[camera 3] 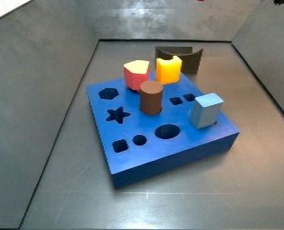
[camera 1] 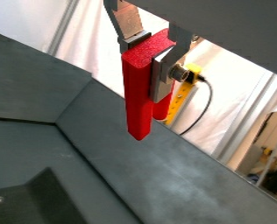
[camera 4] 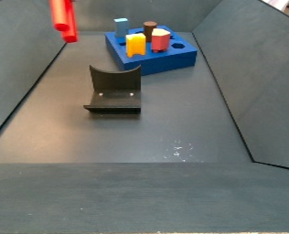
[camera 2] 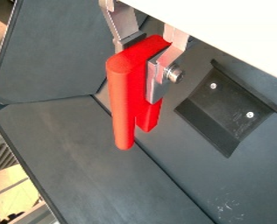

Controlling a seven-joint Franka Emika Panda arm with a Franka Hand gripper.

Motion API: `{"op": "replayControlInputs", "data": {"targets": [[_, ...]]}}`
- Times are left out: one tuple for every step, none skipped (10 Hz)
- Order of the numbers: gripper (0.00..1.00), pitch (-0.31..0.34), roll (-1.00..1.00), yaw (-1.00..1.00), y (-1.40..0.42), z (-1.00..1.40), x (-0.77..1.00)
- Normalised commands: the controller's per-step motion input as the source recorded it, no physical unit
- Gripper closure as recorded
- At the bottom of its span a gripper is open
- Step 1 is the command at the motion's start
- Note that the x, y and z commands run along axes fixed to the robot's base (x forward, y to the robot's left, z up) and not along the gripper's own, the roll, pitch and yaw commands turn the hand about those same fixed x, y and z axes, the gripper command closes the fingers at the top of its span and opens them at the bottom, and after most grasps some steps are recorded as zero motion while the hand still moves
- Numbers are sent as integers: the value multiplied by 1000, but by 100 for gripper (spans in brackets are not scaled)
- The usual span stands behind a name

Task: Pick up the square-circle object. Move up. Place the square-circle object on the fixture. Regrasp the square-circle object. Move to above the board. Insert the square-circle object.
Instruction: Move to above the board.

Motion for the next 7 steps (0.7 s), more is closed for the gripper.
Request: {"op": "replayControlInputs", "data": {"targets": [[100, -135, -1000, -60, -1000, 360, -718], [100, -165, -1000, -65, -1000, 367, -760], [100, -191, -1000, -67, -1000, 357, -786], [100, -206, -1000, -76, -1000, 366, -798], [100, -214, -1000, -81, -1000, 368, -812], [100, -225, -1000, -95, -1000, 371, -845], [100, -242, -1000, -108, -1000, 379, -888]]}}
